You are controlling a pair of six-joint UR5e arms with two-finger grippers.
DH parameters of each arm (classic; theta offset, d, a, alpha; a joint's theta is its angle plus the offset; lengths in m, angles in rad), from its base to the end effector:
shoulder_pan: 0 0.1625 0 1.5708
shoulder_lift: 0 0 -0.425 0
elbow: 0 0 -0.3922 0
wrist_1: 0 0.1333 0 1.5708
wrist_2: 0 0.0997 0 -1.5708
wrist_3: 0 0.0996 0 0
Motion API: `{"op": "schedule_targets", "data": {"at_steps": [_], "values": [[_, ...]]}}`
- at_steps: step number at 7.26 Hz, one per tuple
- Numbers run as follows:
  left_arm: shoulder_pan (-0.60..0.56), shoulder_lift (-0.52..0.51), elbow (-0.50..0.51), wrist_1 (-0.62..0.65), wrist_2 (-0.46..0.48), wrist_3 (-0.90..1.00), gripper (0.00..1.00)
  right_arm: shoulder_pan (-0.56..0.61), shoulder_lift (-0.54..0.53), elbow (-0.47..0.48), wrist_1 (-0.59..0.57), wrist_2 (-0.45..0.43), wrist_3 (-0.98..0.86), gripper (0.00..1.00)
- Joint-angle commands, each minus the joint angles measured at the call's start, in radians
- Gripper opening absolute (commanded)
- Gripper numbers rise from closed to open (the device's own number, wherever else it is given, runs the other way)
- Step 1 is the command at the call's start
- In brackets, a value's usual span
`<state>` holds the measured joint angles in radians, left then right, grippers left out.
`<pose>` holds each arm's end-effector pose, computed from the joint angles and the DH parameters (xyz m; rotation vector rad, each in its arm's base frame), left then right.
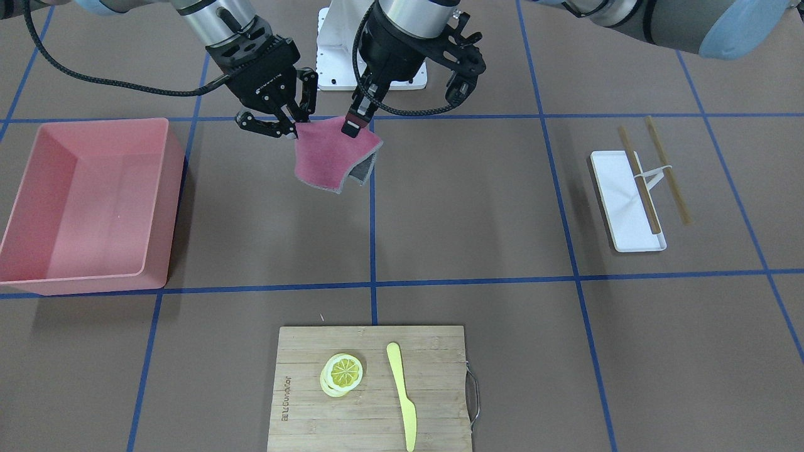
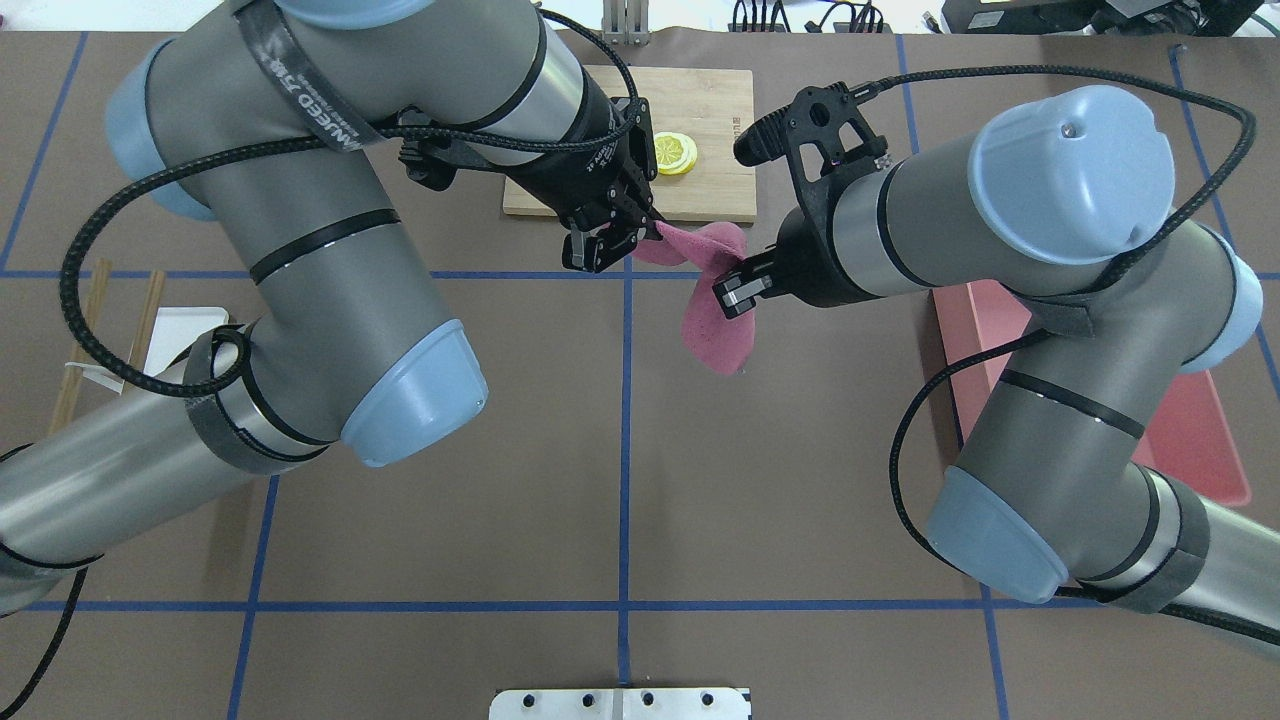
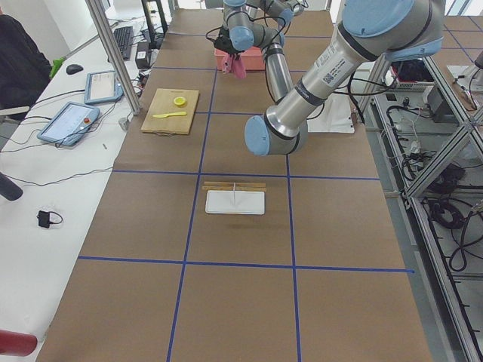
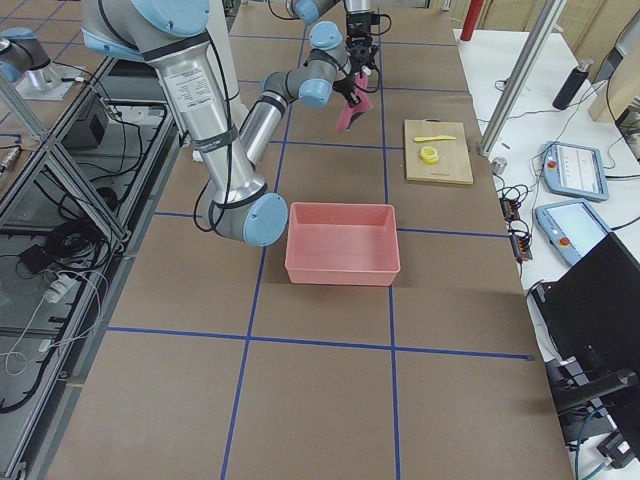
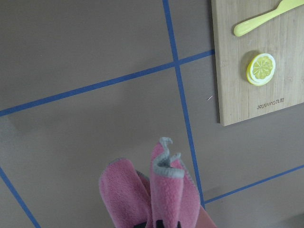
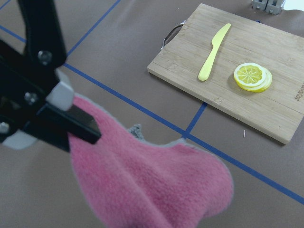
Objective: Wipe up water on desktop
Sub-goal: 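Open the left gripper and withdraw it while the right gripper holds the cloth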
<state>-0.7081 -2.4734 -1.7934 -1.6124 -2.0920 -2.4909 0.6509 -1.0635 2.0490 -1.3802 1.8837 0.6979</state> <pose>0.4175 -0.4676 0.0142 -0.6121 1.1476 -1.1077 -0.3745 -0.4143 0.1515 0.6085 -1.0396 -0.3785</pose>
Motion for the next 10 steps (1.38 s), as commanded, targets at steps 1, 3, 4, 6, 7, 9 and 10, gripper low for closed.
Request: {"op": "schedule_targets", "data": {"at_steps": [1,3,4,6,7,9,10], "values": [[-0.004,0.014,-0.001,0.005,0.003,0.035,0.98,0.000,0.000,0.000,0.000,0.000,0.002,0.00],[-0.055,0.051,-0.011,0.005,0.001,0.053,0.98,0.001,-0.004,-0.001,-0.010,0.000,-0.001,0.00],[-0.083,0.095,-0.024,0.006,-0.003,0.193,0.98,0.007,-0.015,-0.006,-0.019,0.002,-0.009,0.00],[-0.135,0.222,-0.105,0.020,-0.008,0.663,0.98,0.047,-0.049,-0.010,-0.119,-0.006,-0.132,0.00],[-0.161,0.249,-0.118,0.038,-0.007,0.877,0.98,0.055,-0.047,-0.012,-0.188,-0.038,-0.215,0.00],[-0.213,0.296,-0.135,0.058,-0.005,1.131,0.98,0.046,-0.046,-0.083,-0.253,-0.127,-0.337,0.00],[-0.255,0.339,-0.147,0.059,-0.005,1.170,0.98,0.027,-0.044,-0.140,-0.250,-0.183,-0.377,0.00]]}}
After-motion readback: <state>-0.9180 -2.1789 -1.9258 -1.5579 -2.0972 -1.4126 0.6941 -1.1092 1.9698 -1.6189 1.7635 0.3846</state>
